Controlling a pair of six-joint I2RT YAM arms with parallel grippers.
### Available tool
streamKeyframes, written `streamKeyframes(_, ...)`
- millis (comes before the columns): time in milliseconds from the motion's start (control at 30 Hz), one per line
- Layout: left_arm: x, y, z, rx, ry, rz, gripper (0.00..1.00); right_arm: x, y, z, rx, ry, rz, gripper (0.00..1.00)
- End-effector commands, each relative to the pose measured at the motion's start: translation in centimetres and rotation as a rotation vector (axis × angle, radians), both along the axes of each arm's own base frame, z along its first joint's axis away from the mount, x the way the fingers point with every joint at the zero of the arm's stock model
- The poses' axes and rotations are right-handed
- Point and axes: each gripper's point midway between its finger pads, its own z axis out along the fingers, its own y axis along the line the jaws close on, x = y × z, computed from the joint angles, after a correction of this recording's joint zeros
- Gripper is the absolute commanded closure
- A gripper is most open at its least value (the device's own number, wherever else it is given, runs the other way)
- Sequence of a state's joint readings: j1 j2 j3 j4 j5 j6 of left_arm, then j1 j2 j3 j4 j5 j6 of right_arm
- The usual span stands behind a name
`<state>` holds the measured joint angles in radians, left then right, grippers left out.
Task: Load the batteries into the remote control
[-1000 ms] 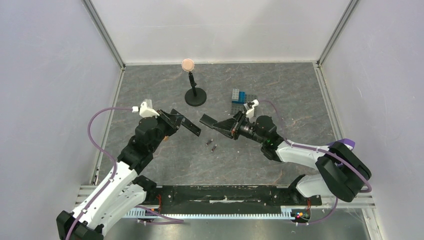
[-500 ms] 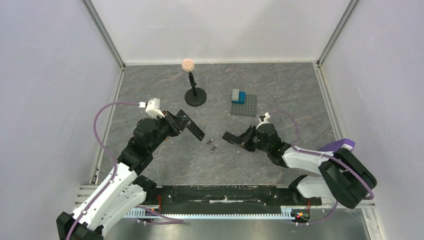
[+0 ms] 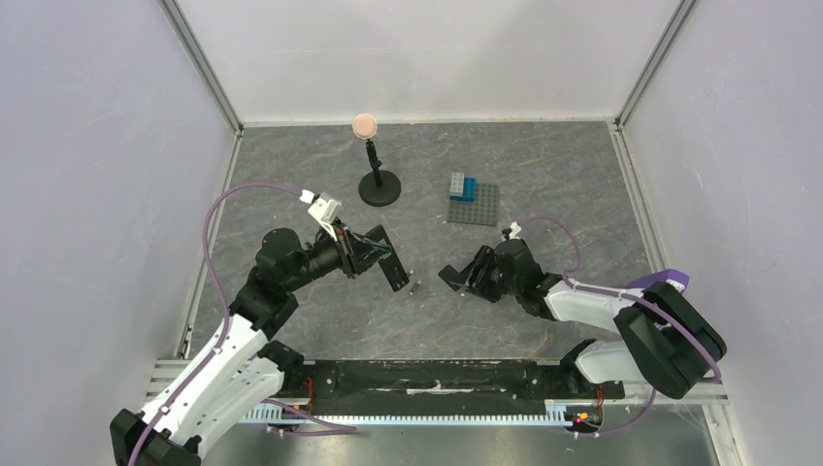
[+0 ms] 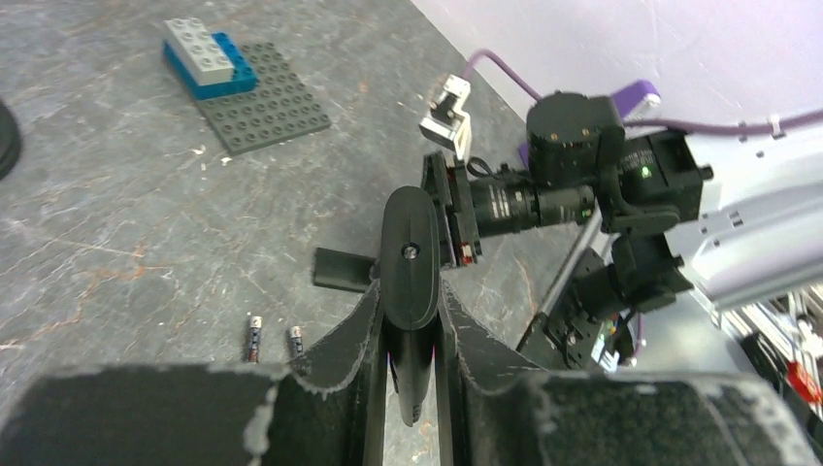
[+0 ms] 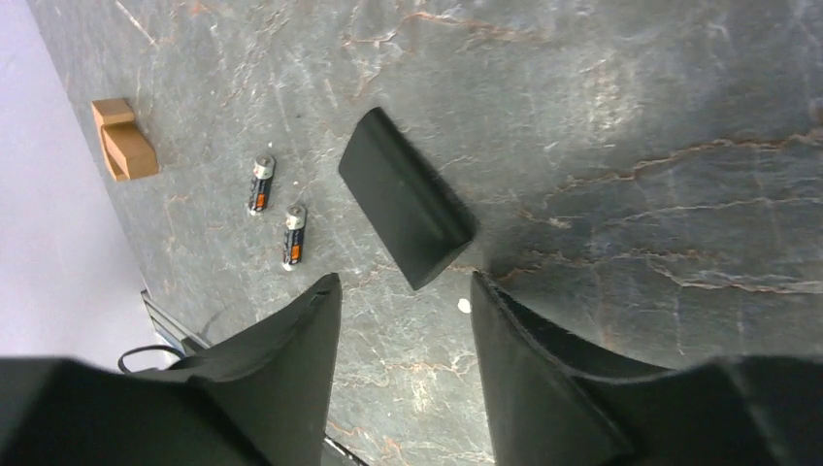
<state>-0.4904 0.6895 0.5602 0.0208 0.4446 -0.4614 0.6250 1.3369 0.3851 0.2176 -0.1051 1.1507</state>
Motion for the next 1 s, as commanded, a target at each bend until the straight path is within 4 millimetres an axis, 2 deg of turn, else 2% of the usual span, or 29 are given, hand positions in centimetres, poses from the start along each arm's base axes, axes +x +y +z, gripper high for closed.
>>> streamKeyframes(0, -1.1, -1.2, 2.5, 0.001, -0.138, -0.134, 0.98, -0.7, -0.3, 0.5, -0.023, -0.005, 0.039, 0.39)
streamKeyframes(67, -1.1, -1.3, 2.4, 0.001, -0.132, -0.137, 0.98, -1.0, -0.3, 0.9, -0.015, -0.017, 0.057, 0.35)
streamKeyframes(200, 0.1, -0.5, 2.2, 0.005, -0.103, -0.043, 0.98, -0.3, -0.5, 3.1, -0.027, -0.122, 0.080, 0.34)
streamKeyframes(367, 3.1, 3.6, 1.2, 0.048, -0.035, 0.274, 0.98, 1.6, -0.1, 6.4, -0.135, -0.248, 0.071, 0.38)
streamKeyframes(433, 3.7, 5.1, 1.0, 0.056, -0.022, 0.375, 0.98, 1.8, 0.2, 6.8, -0.208, -0.265, 0.060, 0.41)
streamKeyframes(533, 4.2, 7.1, 0.7, 0.060, -0.004, 0.492, 0.98, 2.1, 2.1, 7.7, -0.269, -0.286, 0.067, 0.44)
streamKeyframes(700, 4.3, 8.6, -0.3, 0.071, 0.010, 0.573, 0.98, 2.4, 5.5, 7.1, -0.367, -0.250, 0.082, 0.46)
streamKeyframes(967, 4.1, 8.9, -2.2, 0.081, 0.020, 0.583, 0.98, 2.5, 8.4, 4.0, -0.461, -0.161, 0.039, 0.53)
